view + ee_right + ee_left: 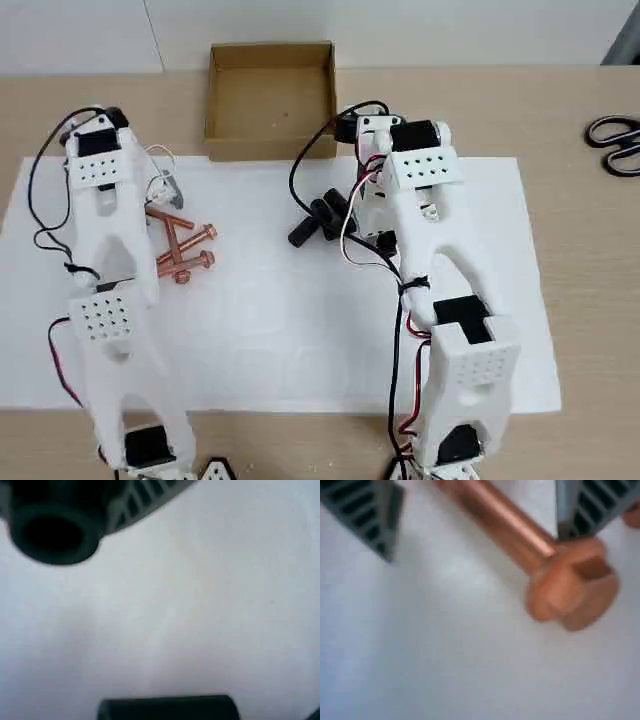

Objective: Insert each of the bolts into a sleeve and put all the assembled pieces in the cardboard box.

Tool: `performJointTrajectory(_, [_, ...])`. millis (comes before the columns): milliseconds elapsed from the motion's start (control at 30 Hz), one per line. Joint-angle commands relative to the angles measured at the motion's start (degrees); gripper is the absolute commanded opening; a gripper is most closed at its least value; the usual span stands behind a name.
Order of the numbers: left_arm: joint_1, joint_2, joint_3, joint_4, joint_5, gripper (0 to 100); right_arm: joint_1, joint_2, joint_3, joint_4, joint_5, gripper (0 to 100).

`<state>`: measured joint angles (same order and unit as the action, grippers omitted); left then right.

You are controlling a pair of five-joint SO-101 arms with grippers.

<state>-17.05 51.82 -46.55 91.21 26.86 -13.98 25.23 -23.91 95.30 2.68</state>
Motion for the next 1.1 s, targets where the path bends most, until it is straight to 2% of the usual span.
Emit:
performJointTrajectory(0, [-0.5, -0.2, -1.9, -0.2, 0.3, 16, -0.3, -4.1, 0.2, -0.7, -0.4, 0.3])
performJointTrajectory(133, [-0.4, -0.2, -1.9, -0.3, 0.3, 15, -0.3, -4.1, 0.4, -0.7, -0.4, 0.3])
performJointTrajectory(300, [-0.4, -0.2, -1.9, -1.0, 0.3, 6, -0.3, -4.1, 0.4, -0.7, -0.4, 0.3])
performJointTrajectory(533, [1.8, -0.4, -1.9, -0.7, 0.1, 5, -0.3, -4.1, 0.4, -0.7, -0.4, 0.3])
performJointTrajectory(733, [4.0, -0.2, -1.9, -0.6, -0.1, 1, -0.3, -4.1, 0.4, -0.7, -0.4, 0.3])
performJointTrajectory(933, [5.8, -0.6, -2.7, -0.6, -3.1, 1, -0.3, -4.1, 0.4, -0.7, -0.4, 0.3])
performJointTrajectory(1067, [6.3, -0.6, -11.8, 3.3, -7.5, 1, -0.3, -4.1, 0.4, -0.7, -0.4, 0.3])
